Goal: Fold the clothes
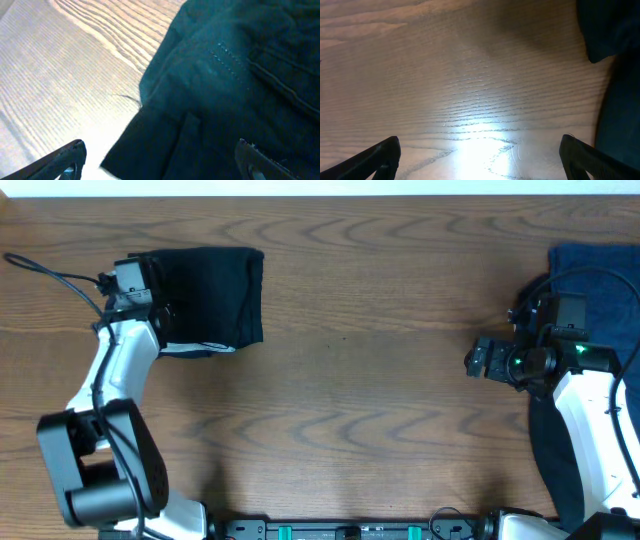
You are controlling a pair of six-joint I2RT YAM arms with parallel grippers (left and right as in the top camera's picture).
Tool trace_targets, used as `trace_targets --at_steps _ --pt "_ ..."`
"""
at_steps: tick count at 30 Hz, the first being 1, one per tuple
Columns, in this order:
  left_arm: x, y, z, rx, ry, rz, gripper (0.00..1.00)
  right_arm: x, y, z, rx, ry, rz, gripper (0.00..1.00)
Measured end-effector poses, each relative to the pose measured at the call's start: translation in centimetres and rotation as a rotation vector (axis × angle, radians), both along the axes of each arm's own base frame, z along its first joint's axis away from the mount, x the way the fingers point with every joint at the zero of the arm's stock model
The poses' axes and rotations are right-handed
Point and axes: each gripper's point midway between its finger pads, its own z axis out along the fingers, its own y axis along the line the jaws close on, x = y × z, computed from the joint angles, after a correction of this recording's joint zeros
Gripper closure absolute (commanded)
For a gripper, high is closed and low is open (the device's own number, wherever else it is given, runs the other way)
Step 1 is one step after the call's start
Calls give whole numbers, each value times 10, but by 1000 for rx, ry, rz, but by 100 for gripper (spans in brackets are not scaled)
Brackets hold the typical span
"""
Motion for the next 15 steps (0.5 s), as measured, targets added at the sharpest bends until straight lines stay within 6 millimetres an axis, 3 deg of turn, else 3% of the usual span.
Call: trace_targets --at_steps 1,3,4,5,7,8,10,15 --pt "0 -1 9 1 -23 -2 5 0 0 0 0 0 0 1" --pt "2 -4 33 -9 -91 -11 20 0 0 0 0 0 0 1" --pt "4 -7 46 -18 -130 -19 39 0 0 0 0 0 0 1" --pt "6 -11 63 -30 -177 -40 67 0 0 0 0 0 0 1" --pt "9 -18 87 -54 -249 -72 89 0 0 0 0 0 0 1" --pt "11 -24 97 -76 -277 -94 94 0 0 0 0 0 0 1" --pt "13 -39 105 -148 -303 -152 94 0 0 0 0 0 0 1" --pt "14 -87 72 -394 -227 -288 94 0 0 0 0 0 0 1"
